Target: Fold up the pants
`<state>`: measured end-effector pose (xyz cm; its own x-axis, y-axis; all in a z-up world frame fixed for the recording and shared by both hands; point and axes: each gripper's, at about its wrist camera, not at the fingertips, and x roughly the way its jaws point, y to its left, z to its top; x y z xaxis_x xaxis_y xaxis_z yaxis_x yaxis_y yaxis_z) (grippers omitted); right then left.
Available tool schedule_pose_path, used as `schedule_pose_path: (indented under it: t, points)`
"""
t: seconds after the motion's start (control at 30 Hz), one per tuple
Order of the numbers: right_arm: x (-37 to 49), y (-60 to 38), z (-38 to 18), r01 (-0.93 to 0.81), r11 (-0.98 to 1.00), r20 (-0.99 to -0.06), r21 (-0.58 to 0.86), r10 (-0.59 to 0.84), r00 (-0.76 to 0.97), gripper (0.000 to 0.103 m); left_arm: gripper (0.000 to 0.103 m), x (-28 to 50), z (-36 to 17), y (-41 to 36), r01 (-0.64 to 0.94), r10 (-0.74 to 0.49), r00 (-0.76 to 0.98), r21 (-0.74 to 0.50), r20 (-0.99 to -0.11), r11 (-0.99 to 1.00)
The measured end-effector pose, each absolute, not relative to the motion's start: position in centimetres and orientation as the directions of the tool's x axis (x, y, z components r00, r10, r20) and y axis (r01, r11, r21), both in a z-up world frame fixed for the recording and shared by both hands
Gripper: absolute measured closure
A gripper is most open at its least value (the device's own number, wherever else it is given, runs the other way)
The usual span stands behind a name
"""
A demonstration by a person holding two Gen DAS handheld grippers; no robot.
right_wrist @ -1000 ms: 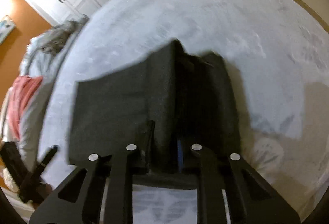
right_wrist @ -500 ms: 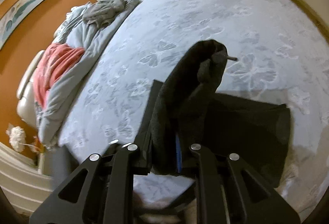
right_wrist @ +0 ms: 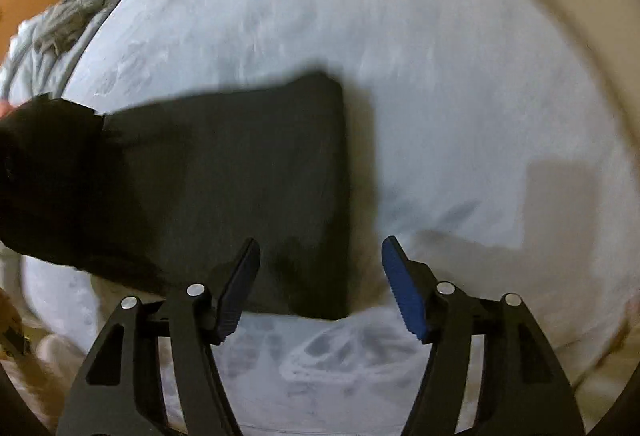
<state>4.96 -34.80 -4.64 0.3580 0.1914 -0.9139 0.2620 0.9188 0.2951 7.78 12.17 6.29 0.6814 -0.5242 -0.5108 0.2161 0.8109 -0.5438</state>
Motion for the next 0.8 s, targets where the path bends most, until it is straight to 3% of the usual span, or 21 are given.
schedule_pose_path:
  t: [0.07, 0.1, 0.13, 0.2, 0.33, 0.43, 0.53, 0.6, 0.67, 0.7, 0.73, 0.8]
  points:
    - [5.2, -33.9, -5.8, 0.246, 0.914, -0.898, 0.323, 0.214, 0.385, 0.053, 0.096, 8.3, 6.2, 15.5, 0.127, -0.502, 0.698, -0.602, -0.51, 0.788]
    - [5.4, -33.4, -5.6, 0.222, 0.928, -0.897, 0.3, 0.196, 0.396, 0.076, 0.096, 8.4, 5.8, 17.4, 0.064, -0.476, 0.709, -0.625, -0.52, 0.778]
    - [5.6, -32.9, -5.2, 0.199, 0.93, -0.89, 0.309, 0.209, 0.406, 0.087, 0.096, 8.3, 5.4, 19.0, 0.01, -0.45, 0.716, -0.637, -0.533, 0.771]
    - [5.8, -32.6, -3.5, 0.182, 0.932, -0.872, 0.315, 0.208, 0.442, 0.088, 0.096, 8.1, 4.0, 21.7, -0.089, -0.399, 0.72, -0.645, -0.568, 0.759]
    - [3.9, -32.8, 0.8, 0.088, 0.944, -0.818, 0.318, 0.226, 0.53, 0.089, 0.096, 7.5, 0.9, 23.5, -0.161, -0.378, 0.678, -0.63, -0.63, 0.76]
    - [4.3, -34.0, -1.6, 0.103, 0.97, -0.868, 0.222, 0.148, 0.473, 0.089, 0.096, 6.9, -1.4, 23.6, -0.218, -0.372, 0.642, -0.625, -0.67, 0.75]
    - [5.0, -35.1, -5.4, 0.15, 0.969, -0.907, 0.196, 0.121, 0.403, 0.08, 0.096, 6.6, -3.1, 24.0, -0.258, -0.401, 0.606, -0.646, -0.687, 0.718]
    - [4.5, -35.1, -3.5, 0.237, 0.956, -0.889, 0.173, 0.048, 0.456, 0.073, 0.096, 6.5, -3.1, 24.2, -0.249, -0.398, 0.612, -0.645, -0.683, 0.723]
    - [3.7, -32.1, -0.1, 0.205, 0.974, -0.826, 0.099, -0.034, 0.562, 0.07, 0.095, 6.2, -3.1, 24.0, -0.252, -0.392, 0.617, -0.643, -0.683, 0.723]
    - [3.5, -30.3, 1.0, 0.155, 0.983, -0.802, 0.103, -0.01, 0.597, 0.059, 0.095, 6.3, -3.2, 24.0, -0.258, -0.391, 0.619, -0.646, -0.681, 0.718]
    - [3.6, -27.9, 1.9, 0.084, 0.987, -0.781, 0.136, 0.055, 0.622, 0.056, 0.095, 6.1, -3.2, 24.0, -0.259, -0.395, 0.622, -0.653, -0.676, 0.711]
    - [4.2, -23.2, 1.6, -0.042, 0.978, -0.78, 0.207, 0.19, 0.597, 0.056, 0.095, 6.1, -3.2, 24.1, -0.25, -0.411, 0.625, -0.669, -0.663, 0.7]
